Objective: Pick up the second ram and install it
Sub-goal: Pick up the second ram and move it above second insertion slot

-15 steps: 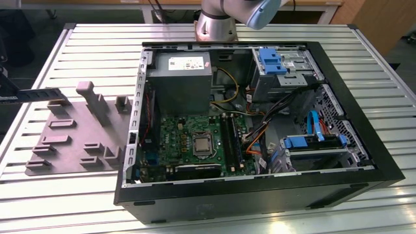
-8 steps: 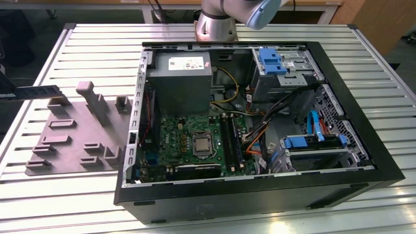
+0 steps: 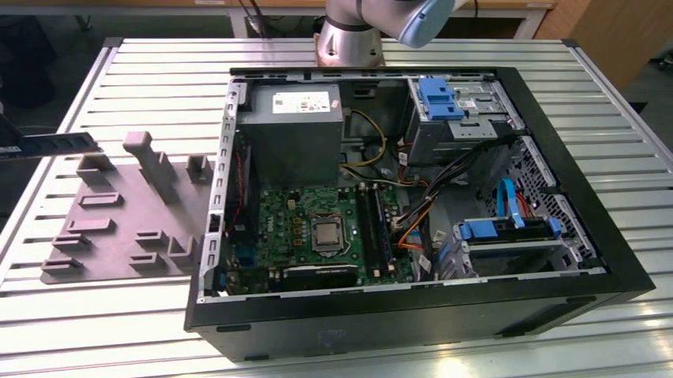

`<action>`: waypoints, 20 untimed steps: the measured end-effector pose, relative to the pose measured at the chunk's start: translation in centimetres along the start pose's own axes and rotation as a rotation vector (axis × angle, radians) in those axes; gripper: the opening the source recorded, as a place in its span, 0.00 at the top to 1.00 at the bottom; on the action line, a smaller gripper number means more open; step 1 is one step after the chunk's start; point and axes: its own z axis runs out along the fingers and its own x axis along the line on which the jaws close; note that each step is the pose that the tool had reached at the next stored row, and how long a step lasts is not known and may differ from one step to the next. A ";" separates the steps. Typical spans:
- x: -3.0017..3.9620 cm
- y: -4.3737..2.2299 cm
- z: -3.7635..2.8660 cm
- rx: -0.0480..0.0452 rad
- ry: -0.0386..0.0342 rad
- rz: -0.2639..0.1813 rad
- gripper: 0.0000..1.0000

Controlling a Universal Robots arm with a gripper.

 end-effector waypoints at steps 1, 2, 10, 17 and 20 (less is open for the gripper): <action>0.00 0.00 -0.08 0.0005 -0.0001 0.000 0.89; 0.00 0.00 -0.16 0.0009 0.0000 0.000 0.89; -0.02 0.00 -0.73 0.0047 0.0000 0.000 0.89; -0.03 0.00 -0.84 0.0052 0.0000 0.000 0.89; -0.04 -0.10 -0.87 0.0037 0.0002 0.000 0.89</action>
